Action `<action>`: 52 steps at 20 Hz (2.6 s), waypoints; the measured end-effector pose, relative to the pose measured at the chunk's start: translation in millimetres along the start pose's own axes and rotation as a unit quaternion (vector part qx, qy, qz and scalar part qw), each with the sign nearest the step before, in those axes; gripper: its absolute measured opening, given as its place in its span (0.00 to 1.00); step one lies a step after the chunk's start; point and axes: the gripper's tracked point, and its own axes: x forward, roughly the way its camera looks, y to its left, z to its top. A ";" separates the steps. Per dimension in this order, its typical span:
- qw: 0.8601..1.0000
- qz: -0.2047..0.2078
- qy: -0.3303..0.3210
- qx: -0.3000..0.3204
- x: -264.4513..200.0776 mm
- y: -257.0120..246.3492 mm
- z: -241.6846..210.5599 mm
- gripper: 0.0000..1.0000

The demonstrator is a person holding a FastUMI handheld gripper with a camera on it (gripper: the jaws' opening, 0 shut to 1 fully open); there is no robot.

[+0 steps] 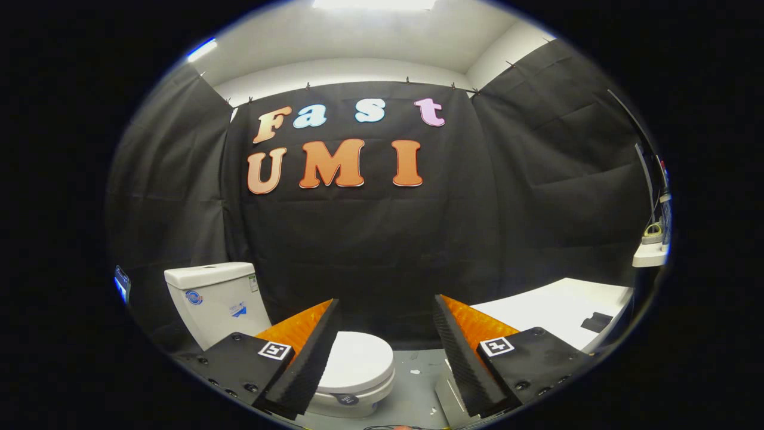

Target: Open the toilet lid.

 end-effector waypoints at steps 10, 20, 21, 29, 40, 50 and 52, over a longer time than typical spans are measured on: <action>1.000 0.002 0.008 0.000 0.8 2.2 -3.0 0.99; 1.000 0.003 0.012 0.019 22.8 14.6 -4.8 0.99; 1.000 0.005 0.012 0.028 29.5 18.4 -5.2 0.99; 0.985 0.056 0.070 0.146 73.3 84.7 -68.3 0.98; 0.950 0.070 0.178 0.246 94.8 72.6 -226.8 0.99; 0.904 0.030 0.289 0.315 105.4 53.5 -322.6 0.98; 0.896 0.026 0.306 0.321 105.2 54.1 -334.0 0.98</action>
